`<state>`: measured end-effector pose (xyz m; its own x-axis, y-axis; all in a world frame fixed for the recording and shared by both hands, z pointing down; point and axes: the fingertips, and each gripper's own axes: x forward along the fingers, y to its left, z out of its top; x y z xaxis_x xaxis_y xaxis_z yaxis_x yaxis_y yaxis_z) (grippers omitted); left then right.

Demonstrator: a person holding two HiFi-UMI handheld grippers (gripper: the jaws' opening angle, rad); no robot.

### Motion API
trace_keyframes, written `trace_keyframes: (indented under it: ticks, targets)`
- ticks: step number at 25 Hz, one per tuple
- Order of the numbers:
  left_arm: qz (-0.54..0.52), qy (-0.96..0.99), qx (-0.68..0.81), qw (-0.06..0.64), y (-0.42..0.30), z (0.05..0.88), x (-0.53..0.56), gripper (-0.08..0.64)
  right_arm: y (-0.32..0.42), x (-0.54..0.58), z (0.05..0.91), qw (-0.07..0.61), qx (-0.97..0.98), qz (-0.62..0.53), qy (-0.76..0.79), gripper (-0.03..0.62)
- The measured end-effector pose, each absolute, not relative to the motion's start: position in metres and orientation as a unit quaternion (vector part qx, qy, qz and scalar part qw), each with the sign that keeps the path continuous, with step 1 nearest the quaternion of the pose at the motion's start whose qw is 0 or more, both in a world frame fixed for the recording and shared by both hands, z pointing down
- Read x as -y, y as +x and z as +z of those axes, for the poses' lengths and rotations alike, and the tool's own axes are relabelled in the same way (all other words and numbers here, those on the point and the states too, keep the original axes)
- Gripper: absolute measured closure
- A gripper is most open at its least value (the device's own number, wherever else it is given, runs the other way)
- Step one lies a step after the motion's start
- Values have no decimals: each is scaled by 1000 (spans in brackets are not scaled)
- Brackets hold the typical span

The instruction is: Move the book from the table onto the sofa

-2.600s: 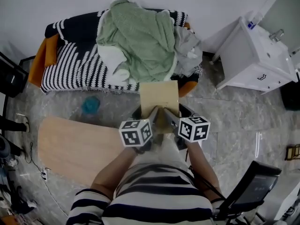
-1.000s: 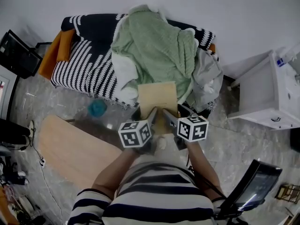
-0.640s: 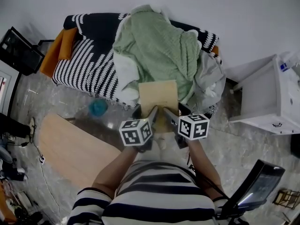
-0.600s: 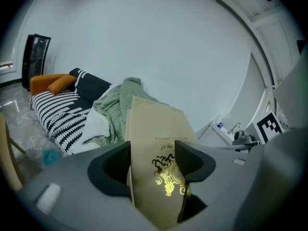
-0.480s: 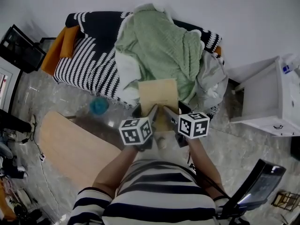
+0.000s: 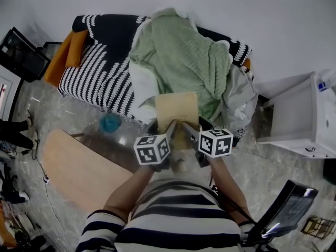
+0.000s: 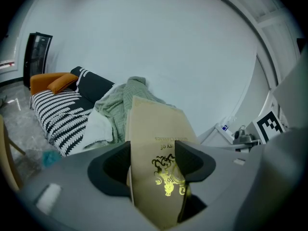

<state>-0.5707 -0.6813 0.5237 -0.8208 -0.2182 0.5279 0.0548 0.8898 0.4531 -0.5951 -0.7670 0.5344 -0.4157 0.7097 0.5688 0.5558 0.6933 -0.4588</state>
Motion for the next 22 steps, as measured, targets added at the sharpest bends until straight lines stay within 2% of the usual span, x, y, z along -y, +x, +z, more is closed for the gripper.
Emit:
trace_keyframes:
  ticks: [22]
  targets:
    - [-252,4,918,305,-631,546,580,272,-662,664,557,413,810,84,-408,276]
